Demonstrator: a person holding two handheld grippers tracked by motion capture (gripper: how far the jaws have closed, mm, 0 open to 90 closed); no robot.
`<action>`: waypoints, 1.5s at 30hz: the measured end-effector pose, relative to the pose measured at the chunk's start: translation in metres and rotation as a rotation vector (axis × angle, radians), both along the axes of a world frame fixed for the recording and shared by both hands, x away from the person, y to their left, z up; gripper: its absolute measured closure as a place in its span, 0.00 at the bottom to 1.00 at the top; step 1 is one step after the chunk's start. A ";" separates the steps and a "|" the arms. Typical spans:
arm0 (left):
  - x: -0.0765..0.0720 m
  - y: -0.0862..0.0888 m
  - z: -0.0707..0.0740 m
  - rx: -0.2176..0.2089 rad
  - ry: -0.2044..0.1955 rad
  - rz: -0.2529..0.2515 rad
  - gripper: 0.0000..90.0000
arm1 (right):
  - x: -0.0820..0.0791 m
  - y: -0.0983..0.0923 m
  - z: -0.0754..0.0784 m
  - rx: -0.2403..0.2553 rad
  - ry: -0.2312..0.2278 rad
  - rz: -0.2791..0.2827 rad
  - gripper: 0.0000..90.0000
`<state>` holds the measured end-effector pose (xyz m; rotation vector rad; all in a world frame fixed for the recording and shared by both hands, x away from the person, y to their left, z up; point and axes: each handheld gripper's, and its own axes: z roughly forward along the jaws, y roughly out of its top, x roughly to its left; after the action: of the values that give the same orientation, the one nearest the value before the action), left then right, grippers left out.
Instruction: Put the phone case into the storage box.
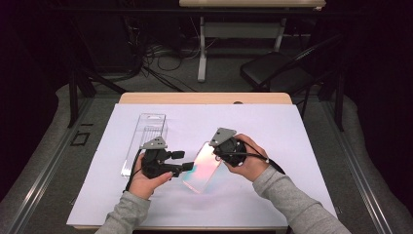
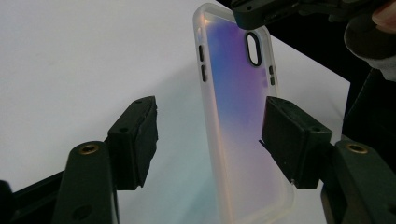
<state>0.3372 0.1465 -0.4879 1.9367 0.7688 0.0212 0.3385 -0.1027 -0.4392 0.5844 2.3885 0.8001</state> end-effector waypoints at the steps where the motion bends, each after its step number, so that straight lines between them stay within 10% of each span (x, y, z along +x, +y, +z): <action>1: 0.000 0.000 0.000 -0.004 0.000 0.001 0.42 | -0.001 0.000 0.000 0.002 0.001 -0.002 0.98; 45: 0.000 -0.008 -0.013 -0.001 0.064 -0.037 0.52 | -0.016 0.004 -0.009 -0.004 -0.091 0.045 0.98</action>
<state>0.3369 0.1384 -0.5006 1.9579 0.7754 -0.0641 0.3224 -0.0992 -0.4484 0.4837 2.3275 0.8228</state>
